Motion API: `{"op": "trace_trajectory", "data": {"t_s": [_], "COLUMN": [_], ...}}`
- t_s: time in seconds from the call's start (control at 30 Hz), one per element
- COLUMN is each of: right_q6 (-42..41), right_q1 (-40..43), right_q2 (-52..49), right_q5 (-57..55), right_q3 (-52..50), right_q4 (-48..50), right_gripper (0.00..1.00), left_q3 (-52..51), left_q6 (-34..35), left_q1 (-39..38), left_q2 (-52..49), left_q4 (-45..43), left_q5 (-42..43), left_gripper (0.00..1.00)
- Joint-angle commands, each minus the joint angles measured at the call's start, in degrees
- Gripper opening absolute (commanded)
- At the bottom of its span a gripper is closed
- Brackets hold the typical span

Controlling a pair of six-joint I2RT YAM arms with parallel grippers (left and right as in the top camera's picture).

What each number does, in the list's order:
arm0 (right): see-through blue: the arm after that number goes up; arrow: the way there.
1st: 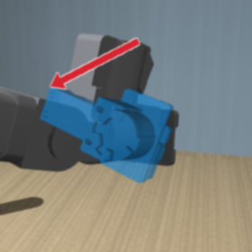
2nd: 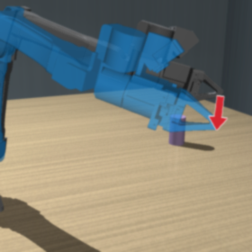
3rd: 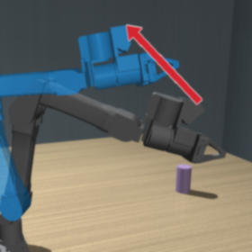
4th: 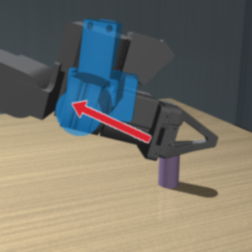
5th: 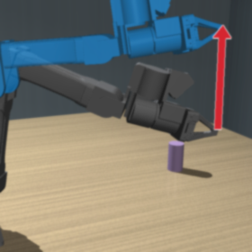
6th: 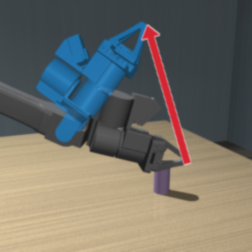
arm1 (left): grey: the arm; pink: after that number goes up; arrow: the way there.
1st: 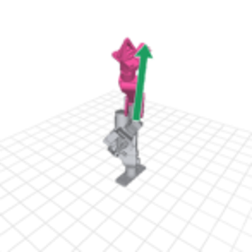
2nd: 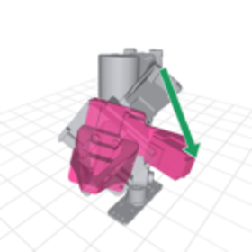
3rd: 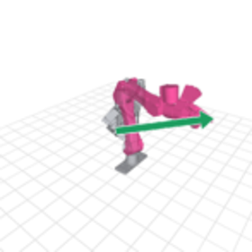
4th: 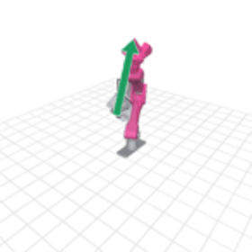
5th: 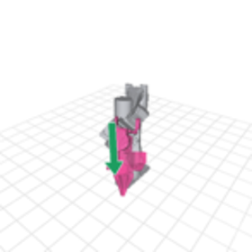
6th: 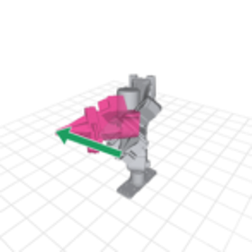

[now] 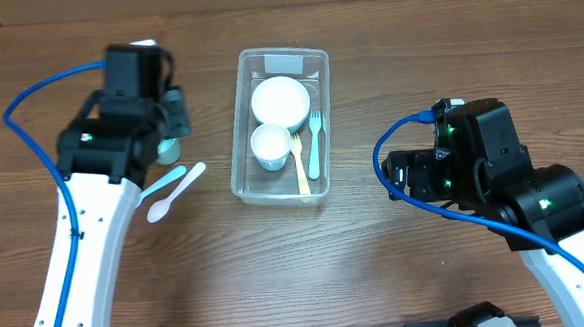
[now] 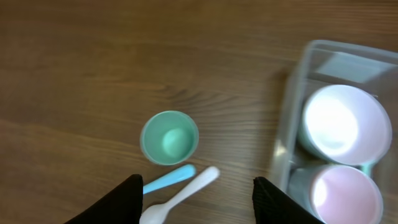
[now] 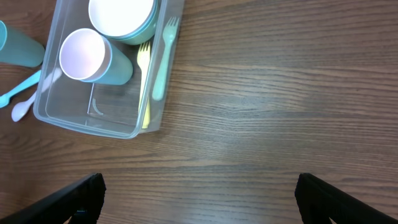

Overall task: Pack container
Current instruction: 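Reach the left gripper to the green cup and grasp it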

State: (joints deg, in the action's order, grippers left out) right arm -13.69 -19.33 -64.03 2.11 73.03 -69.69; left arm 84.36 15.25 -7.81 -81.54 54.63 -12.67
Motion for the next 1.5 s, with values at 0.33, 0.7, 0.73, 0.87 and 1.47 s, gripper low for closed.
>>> {"op": "trace_trajectory", "data": {"t_s": [0.33,0.7,0.73,0.87,1.47], "right_q6": [0.02,0.02,0.02,0.02,0.02], "right_q1": [-0.04,-0.04,-0.04,-0.04,-0.04], "right_q2": [0.04,0.04,0.04,0.04,0.04], "right_q5": [-0.57,-0.57,-0.57,-0.57,-0.57], "right_q3": [0.17,0.17,0.17,0.17,0.17], "right_q4": [0.22,0.24,0.22,0.22,0.22], "right_gripper": [1.00,1.00,1.00,1.00,1.00], "left_q3": [-20.74,-20.55,-20.57,-20.55,-10.64], "left_q6": [-4.94,-4.72,-4.70,-5.05,-5.60], "left_q1": [13.16,13.66,14.73,18.32,17.77], "left_q2": [-12.81,-6.91,-7.91,-13.51,-16.22], "left_q4": [-23.26,-24.26,-24.33,-26.23,-23.28], "left_q5": [11.06,5.53,5.22,11.41,18.73], "left_gripper": [0.57,0.57,0.56,0.53,0.04]}}
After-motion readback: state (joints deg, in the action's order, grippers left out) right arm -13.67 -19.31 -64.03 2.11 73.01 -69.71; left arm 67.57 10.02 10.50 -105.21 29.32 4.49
